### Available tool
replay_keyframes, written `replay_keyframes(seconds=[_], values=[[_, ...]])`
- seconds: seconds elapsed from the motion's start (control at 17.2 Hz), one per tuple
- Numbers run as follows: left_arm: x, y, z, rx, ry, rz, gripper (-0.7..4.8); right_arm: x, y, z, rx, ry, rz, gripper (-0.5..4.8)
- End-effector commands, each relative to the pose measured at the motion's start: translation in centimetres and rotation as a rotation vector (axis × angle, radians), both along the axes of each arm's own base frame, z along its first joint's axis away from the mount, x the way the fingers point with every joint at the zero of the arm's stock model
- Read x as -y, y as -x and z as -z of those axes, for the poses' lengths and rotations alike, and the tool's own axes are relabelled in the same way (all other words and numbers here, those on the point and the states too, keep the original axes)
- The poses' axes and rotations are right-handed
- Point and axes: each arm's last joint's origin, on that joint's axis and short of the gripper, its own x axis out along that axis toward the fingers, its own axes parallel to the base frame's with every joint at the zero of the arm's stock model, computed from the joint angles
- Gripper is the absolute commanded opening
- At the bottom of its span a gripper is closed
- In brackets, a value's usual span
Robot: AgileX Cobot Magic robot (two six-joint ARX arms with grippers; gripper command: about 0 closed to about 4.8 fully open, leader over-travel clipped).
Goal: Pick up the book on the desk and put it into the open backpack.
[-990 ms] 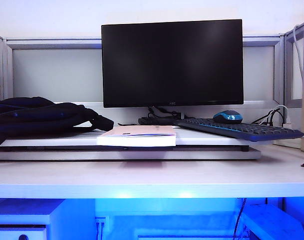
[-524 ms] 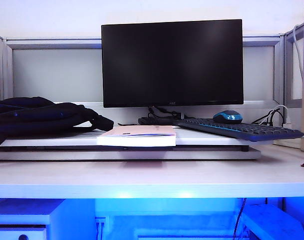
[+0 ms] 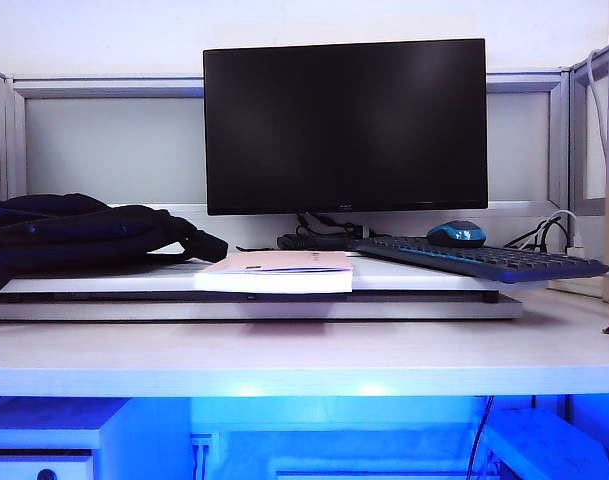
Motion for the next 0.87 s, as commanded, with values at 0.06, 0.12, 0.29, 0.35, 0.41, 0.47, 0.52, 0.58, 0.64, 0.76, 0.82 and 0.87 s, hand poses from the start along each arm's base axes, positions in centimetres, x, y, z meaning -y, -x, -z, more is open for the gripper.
replay_keyframes(seconds=[0.06,0.12,0.29,0.35,0.41,0.47,0.52,0.58,0.64,0.76,0.82,0.87], values=[[0.3,0.3,-1.2,0.014,0.087,0.095,4.79,-0.1,-0.1,-1.4,0.107,-0.132,-0.013,2.91],[0.3,0.6,-2.5,0.074,0.087,0.108,4.79,-0.2,-0.1,-2.1,0.151,-0.157,-0.035,3.2],[0.4,1.4,-4.9,0.138,0.11,0.112,4.79,-0.2,0.2,-4.4,0.211,-0.159,-0.05,3.51],[0.4,1.6,-5.4,0.148,0.12,0.112,4.79,-0.2,0.3,-5.0,0.229,-0.159,-0.051,3.63],[0.4,1.9,-6.2,0.163,0.145,0.116,4.79,-0.1,0.5,-6.3,0.266,-0.16,-0.052,3.83],[0.4,2.2,-6.9,0.174,0.171,0.118,4.79,-0.1,0.8,-7.5,0.301,-0.16,-0.049,3.83],[0.4,2.5,-7.6,0.181,0.216,0.114,4.79,-0.1,1.1,-8.8,0.341,-0.161,-0.044,3.98],[0.4,2.6,-8.1,0.184,0.257,0.108,4.79,0.0,1.3,-9.6,0.363,-0.163,-0.036,4.12],[0.3,2.9,-9.2,0.211,0.381,0.123,4.79,0.0,1.8,-11.4,0.413,-0.164,-0.037,4.24],[0.3,2.7,-10.0,0.224,0.532,0.17,4.79,0.0,1.9,-13.1,0.428,-0.183,-0.048,4.35],[0.3,2.2,-10.4,0.208,0.631,0.205,4.79,-0.1,1.6,-14.4,0.41,-0.223,-0.076,4.62],[0.2,1.6,-10.5,0.194,0.676,0.216,4.79,-0.3,0.8,-15.9,0.374,-0.233,-0.119,4.69]])
